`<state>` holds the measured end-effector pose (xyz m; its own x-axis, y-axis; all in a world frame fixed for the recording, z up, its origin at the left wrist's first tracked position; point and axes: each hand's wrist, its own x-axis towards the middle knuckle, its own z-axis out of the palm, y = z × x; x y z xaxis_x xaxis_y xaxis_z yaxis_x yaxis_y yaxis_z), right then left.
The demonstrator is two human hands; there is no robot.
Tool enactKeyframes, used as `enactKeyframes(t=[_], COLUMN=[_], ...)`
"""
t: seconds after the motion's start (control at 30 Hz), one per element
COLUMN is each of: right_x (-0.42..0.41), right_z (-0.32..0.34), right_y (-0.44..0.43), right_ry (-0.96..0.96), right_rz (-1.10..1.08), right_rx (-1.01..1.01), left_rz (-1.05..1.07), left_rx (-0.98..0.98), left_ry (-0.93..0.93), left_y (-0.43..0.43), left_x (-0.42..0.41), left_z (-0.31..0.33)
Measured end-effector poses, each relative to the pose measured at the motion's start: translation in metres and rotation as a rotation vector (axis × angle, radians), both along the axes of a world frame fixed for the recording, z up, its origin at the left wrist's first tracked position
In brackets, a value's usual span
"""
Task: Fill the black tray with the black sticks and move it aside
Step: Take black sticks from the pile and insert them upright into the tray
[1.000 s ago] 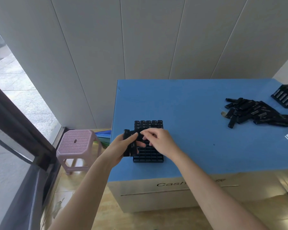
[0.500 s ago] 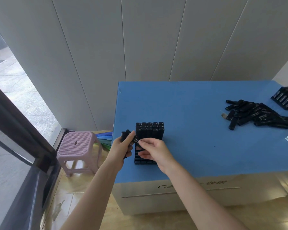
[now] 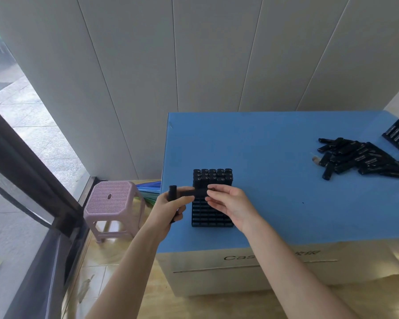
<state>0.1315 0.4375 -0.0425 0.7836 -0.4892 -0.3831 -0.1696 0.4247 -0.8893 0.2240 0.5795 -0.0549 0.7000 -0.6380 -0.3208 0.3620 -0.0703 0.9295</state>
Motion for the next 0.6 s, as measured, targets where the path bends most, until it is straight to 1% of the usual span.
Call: enactKeyframes(t=[0.07, 0.13, 0.17, 0.27, 0.33, 0.47, 0.6], right_x=[0.002, 0.005, 0.007, 0.012, 0.016, 0.024, 0.028], right_z=[0.002, 0.004, 0.005, 0.006, 0.006, 0.001, -0.006], right_y=[-0.002, -0.005, -0.007, -0.013, -0.013, -0.009, -0.006], right_ry=[-0.004, -0.017, -0.017, 0.02, -0.001, -0.014, -0.003], right_rz=[-0.002, 0.003, -0.002, -0.011, 0.003, 0.084, 0.17], right_rx=[-0.033, -0.158, -0.275, -0.716, -0.886, -1.101, -1.246], left_rz=[-0.009, -0.006, 0.002, 0.06, 0.099, 0.118, 0.131], left_rx=[0.019, 0.052, 0.089, 0.211, 0.228, 0.187, 0.181], left_ry=[-0.019, -0.042, -0.07, -0.133, -0.096, 0.014, 0.045], left_y=[0.003, 0.005, 0.005, 0.007, 0.009, 0.013, 0.014], left_x=[0.001, 0.002, 0.003, 0.008, 0.013, 0.016, 0.016], left_z=[0.0, 0.001, 0.001, 0.001, 0.001, 0.001, 0.001])
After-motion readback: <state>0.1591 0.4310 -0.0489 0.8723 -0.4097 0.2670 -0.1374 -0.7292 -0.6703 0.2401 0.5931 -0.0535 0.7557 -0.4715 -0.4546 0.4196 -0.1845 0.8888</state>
